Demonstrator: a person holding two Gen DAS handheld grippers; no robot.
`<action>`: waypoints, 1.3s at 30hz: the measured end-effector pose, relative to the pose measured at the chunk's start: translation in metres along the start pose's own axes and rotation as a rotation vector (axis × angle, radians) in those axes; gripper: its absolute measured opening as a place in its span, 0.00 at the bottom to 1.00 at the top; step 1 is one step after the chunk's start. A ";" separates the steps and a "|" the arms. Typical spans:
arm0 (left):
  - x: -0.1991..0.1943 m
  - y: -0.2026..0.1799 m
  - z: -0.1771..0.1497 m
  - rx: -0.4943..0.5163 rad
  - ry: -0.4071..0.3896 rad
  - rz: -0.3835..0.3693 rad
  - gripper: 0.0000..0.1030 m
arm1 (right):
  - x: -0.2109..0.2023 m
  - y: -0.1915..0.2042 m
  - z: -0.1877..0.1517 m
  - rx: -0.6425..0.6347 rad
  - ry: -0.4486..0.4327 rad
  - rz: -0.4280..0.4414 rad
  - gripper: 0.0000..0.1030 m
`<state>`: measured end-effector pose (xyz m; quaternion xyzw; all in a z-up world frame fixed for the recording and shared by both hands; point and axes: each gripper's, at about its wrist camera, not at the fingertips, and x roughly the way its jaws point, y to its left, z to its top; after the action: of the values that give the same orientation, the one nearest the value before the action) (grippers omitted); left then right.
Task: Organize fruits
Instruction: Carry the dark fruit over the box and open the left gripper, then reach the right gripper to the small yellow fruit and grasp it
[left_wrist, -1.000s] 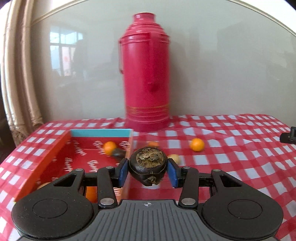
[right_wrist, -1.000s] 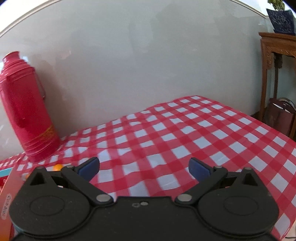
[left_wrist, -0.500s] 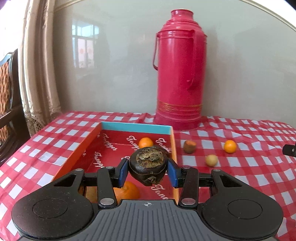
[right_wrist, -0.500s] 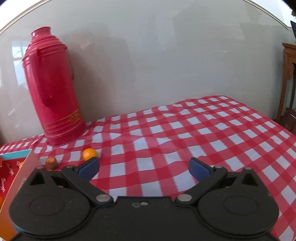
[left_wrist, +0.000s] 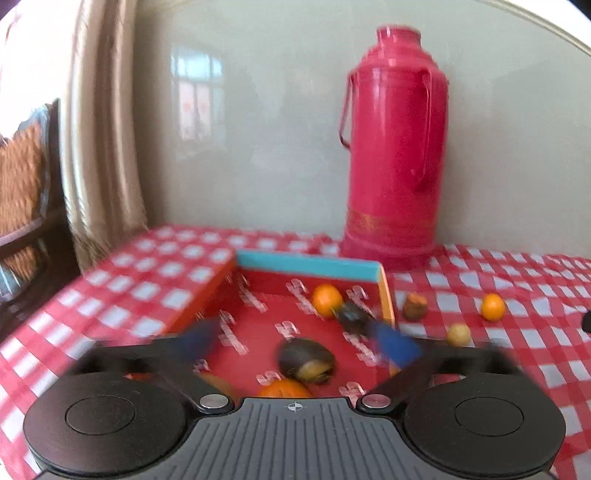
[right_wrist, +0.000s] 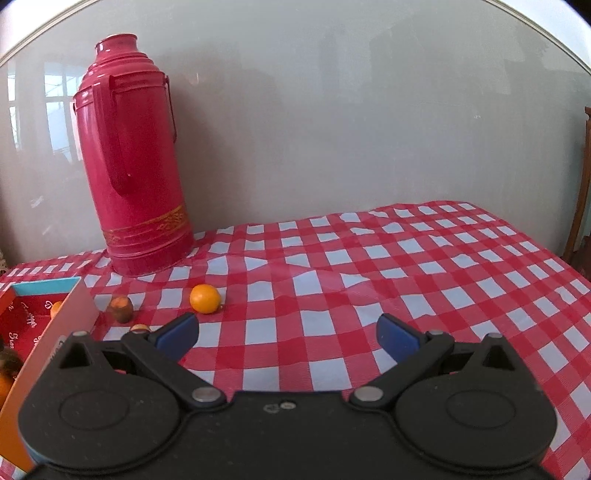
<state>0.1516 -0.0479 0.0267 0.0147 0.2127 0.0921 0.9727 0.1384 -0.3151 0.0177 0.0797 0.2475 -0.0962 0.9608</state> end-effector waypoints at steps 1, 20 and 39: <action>-0.002 -0.001 0.001 0.008 -0.009 0.004 1.00 | 0.000 -0.001 0.000 0.002 0.001 0.000 0.94; 0.003 0.007 0.000 0.016 0.012 0.010 1.00 | 0.000 0.009 -0.002 -0.031 -0.019 0.054 0.94; 0.008 0.084 -0.009 -0.036 0.028 0.105 1.00 | 0.025 0.080 -0.005 -0.146 0.013 0.151 0.87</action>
<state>0.1406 0.0356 0.0212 0.0068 0.2236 0.1468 0.9635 0.1756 -0.2398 0.0093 0.0286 0.2534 -0.0047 0.9669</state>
